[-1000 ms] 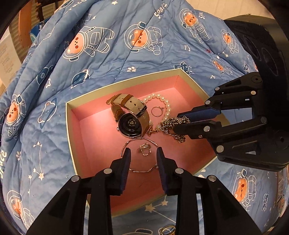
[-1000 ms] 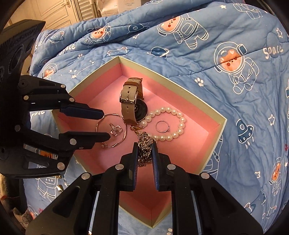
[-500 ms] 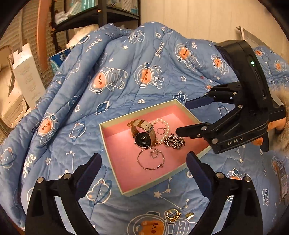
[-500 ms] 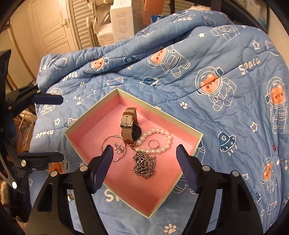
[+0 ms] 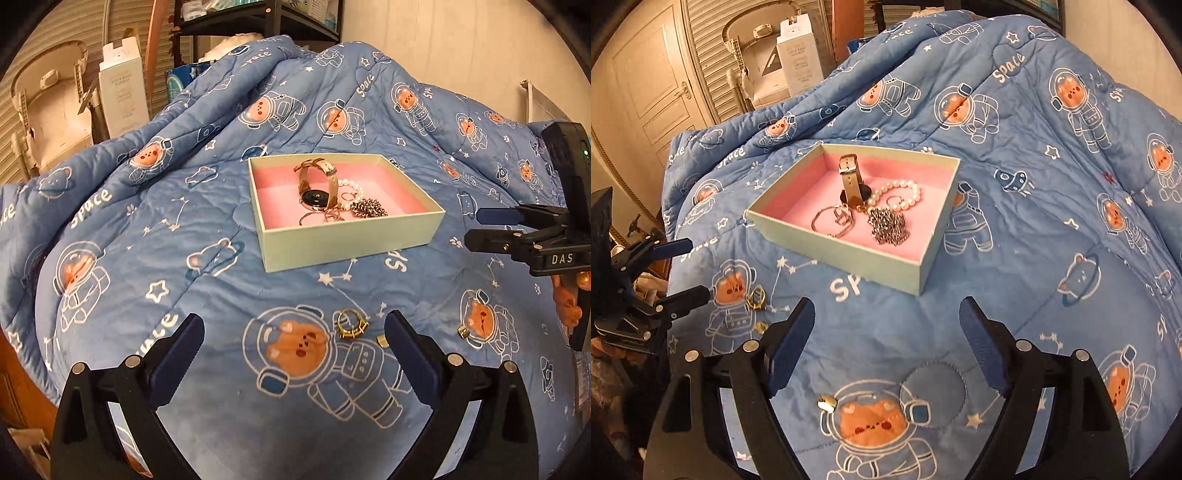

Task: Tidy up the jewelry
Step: 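Grasp the small gold pendant with the right tool while the left tool grasps a gold charm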

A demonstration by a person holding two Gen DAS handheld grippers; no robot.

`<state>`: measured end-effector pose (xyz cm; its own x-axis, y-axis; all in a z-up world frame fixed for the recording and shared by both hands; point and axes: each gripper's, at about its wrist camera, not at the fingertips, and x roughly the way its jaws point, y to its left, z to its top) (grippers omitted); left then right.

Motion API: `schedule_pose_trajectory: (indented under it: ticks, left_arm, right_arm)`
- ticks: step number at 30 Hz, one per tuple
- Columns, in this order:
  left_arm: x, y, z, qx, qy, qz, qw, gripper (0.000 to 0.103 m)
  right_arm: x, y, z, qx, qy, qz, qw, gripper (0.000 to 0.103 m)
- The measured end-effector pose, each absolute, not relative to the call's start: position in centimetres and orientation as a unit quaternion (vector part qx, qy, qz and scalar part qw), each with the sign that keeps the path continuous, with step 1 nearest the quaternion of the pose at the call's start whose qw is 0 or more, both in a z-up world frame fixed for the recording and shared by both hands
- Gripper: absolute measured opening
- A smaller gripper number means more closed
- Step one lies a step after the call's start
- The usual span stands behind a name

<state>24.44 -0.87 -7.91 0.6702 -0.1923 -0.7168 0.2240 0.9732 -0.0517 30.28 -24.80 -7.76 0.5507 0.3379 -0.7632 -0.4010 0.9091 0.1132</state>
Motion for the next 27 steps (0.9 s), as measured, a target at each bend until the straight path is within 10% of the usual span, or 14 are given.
schedule_pose_trajectory:
  ticks: [10,27]
  left_arm:
    - [20.7,-0.9,-9.6,-0.030,0.395,-0.095,0.913,0.093]
    - [20.1,-2.9,-10.9,-0.047,0.414,-0.109,0.903,0.058]
  right_arm:
    - [24.9,-23.9,-10.9,-0.017,0.456,0.200,0.867,0.079]
    - [23.9,-21.9,-13.9,-0.002,0.464,0.178,0.868,0.036]
